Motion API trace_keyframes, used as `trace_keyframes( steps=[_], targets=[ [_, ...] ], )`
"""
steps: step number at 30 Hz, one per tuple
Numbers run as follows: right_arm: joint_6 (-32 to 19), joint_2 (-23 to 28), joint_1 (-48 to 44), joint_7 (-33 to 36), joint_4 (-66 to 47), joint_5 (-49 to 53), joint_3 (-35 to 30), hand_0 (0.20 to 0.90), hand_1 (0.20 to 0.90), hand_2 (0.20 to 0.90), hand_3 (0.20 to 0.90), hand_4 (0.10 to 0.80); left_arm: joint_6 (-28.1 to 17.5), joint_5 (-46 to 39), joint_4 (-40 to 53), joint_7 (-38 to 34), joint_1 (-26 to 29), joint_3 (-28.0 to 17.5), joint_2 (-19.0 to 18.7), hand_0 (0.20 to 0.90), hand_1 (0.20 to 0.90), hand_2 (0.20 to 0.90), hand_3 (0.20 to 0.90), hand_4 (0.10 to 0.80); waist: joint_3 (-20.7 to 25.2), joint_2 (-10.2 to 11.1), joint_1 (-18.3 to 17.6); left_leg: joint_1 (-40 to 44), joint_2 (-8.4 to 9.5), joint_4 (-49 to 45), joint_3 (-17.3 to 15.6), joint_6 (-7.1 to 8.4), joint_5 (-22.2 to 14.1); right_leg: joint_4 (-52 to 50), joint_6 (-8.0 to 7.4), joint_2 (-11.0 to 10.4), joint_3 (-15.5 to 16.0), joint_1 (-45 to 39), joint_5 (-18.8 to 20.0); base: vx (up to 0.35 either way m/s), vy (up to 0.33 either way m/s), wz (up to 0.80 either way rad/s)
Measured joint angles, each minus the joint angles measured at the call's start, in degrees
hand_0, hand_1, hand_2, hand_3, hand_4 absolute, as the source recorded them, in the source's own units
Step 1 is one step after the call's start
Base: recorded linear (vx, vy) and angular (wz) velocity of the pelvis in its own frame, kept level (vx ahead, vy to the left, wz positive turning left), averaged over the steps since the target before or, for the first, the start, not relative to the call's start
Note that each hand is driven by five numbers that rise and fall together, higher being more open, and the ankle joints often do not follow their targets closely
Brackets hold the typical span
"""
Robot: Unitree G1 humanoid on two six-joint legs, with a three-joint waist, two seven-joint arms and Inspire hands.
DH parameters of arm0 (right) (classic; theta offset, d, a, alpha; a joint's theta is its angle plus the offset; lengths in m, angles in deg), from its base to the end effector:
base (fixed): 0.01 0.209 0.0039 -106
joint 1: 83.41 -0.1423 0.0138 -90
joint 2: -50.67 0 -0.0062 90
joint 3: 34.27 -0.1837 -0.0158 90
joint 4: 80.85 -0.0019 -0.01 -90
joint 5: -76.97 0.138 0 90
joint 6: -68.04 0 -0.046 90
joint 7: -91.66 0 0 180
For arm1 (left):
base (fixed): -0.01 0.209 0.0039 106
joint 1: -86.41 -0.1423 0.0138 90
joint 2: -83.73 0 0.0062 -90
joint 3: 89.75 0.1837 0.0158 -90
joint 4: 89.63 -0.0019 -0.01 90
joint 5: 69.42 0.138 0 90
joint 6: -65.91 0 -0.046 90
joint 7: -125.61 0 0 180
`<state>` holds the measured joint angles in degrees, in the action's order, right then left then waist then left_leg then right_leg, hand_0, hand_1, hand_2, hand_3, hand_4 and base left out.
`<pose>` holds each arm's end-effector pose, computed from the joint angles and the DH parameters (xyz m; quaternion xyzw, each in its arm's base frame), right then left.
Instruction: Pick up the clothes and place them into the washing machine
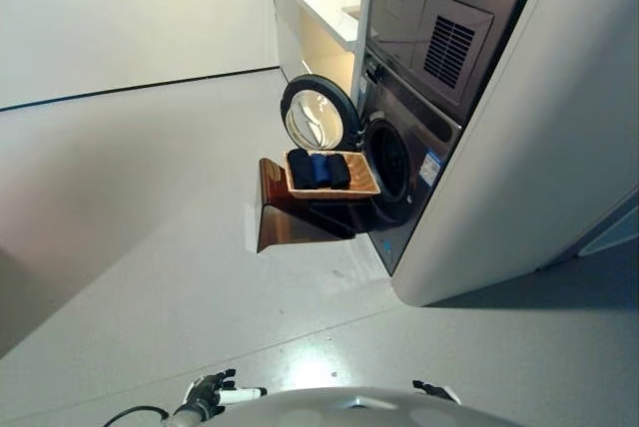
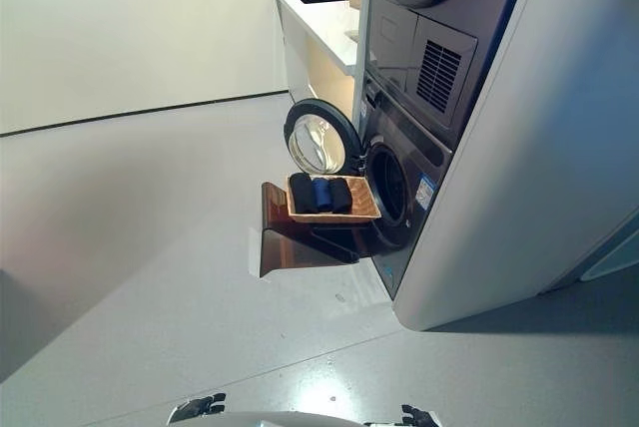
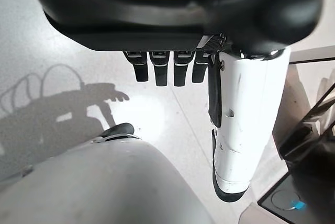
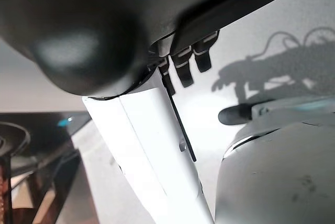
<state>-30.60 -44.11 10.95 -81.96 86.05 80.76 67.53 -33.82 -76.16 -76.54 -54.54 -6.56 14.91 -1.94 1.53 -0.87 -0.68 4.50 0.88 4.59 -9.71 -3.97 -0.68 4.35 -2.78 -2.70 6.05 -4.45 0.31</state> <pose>0.0289 -0.2095 -0.1246 -0.1407 0.5875 -0.0411 0.7958 0.0384 0.2097 -0.1236 0.1088 0.5780 -0.0054 0.8087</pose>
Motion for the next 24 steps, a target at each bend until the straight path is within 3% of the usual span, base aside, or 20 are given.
trace_keyframes(
  steps=[5, 9, 11, 14, 17, 19, 22, 24],
  targets=[
    [0.04, 0.08, -1.13, 0.0, 0.11, 0.04, 0.0, 0.9, 0.9, 0.9, 0.9, 0.8, 0.02, -1.01, -0.01, -0.08, 0.58, 0.0, -0.08, 0.9, 0.9, 0.9, 0.9, 0.8, -0.72, 0.03, 0.14, -1.55, 0.15, -0.04, -0.15, -0.13, -0.13, -1.9, -0.11, -0.1, -0.36, 2.53, -0.41, 0.032, 0.118, -0.03],
    [0.03, 0.17, -2.85, 0.07, -0.07, 0.14, -0.07, 0.9, 0.9, 0.9, 0.9, 0.8, 0.02, -1.25, 0.0, -0.24, 2.21, -0.07, -0.33, 0.9, 0.9, 0.9, 0.9, 0.8, -2.6, 0.11, 0.09, -1.73, 0.28, -0.35, 0.39, -1.26, -0.13, -8.77, -0.62, -0.73, -0.26, 5.36, -3.13, 0.134, 0.146, 0.01],
    [-0.19, 0.62, -4.06, 0.09, -0.66, 0.22, -0.11, 0.9, 0.9, 0.9, 0.9, 0.8, 0.03, -1.53, -0.05, -0.31, 3.95, -0.1, -0.41, 0.9, 0.9, 0.9, 0.9, 0.8, -4.45, 0.3, -0.31, -1.1, 0.82, -0.06, 1.85, -2.25, -0.85, -19.33, -2.06, -1.65, -0.42, 9.22, -5.67, 0.161, 0.108, 0.09],
    [-0.65, 0.82, -5.53, 0.03, -2.29, 1.36, -0.05, 0.9, 0.9, 0.9, 0.9, 0.8, -0.03, -1.77, -0.09, -0.46, 4.96, -0.11, -0.6, 0.9, 0.9, 0.9, 0.9, 0.8, -5.55, 0.26, -1.66, 0.39, 1.27, -0.28, 5.02, -3.81, -0.95, -35.9, -2.33, -2.86, -0.84, 17.43, -7.03, 0.25, 0.013, 0.27],
    [-1.23, 0.78, -5.93, 0.17, -2.56, 1.88, -0.88, 0.9, 0.9, 0.9, 0.9, 0.8, -0.14, -2.04, -0.19, -0.88, 5.77, 0.0, -0.42, 0.9, 0.9, 0.9, 0.9, 0.8, -5.23, 0.88, -1.9, 0.8, 1.37, -0.39, 6.99, -4.55, -1.3, -29.72, -2.39, -4.02, -0.32, 21.5, -6.62, 0.481, -0.128, 0.4],
    [-1.27, 0.87, -5.48, 0.26, -3.01, 2.07, -1.22, 0.9, 0.9, 0.9, 0.9, 0.8, -0.15, -2.4, -0.51, -1.36, 5.57, -0.43, -0.34, 0.9, 0.9, 0.9, 0.9, 0.8, -5.1, 1.15, -3.09, 1.26, 1.73, -0.33, 8.6, -4.28, -2.29, -16.65, -5.87, -5.54, 0.16, 22.04, -3.35, 0.285, -0.09, 0.34],
    [-1.24, 0.34, -5.24, 0.38, -3.19, 2.37, -1.62, 0.9, 0.9, 0.9, 0.9, 0.8, -0.17, -3.02, -3.01, -2.03, 5.33, -0.86, -0.26, 0.9, 0.9, 0.9, 0.9, 0.8, -4.05, 1.7, -3.62, 3.12, 1.99, -0.47, 9.26, -3.25, -4.57, -6.0, -5.3, -5.86, -0.35, 22.69, 2.47, 0.475, -0.199, 0.13],
    [-1.21, -0.21, -4.7, 0.41, -3.13, 2.45, -2.56, 0.9, 0.9, 0.9, 0.9, 0.8, -0.5, -3.59, -2.82, -2.62, 4.69, -0.89, -0.42, 0.9, 0.9, 0.9, 0.9, 0.8, -3.39, 2.83, -4.25, 4.65, 1.91, -0.49, 10.26, -2.11, -6.47, -4.18, -5.0, -5.41, -0.5, 23.24, 3.37, 0.439, -0.223, 0.32]
  ],
)
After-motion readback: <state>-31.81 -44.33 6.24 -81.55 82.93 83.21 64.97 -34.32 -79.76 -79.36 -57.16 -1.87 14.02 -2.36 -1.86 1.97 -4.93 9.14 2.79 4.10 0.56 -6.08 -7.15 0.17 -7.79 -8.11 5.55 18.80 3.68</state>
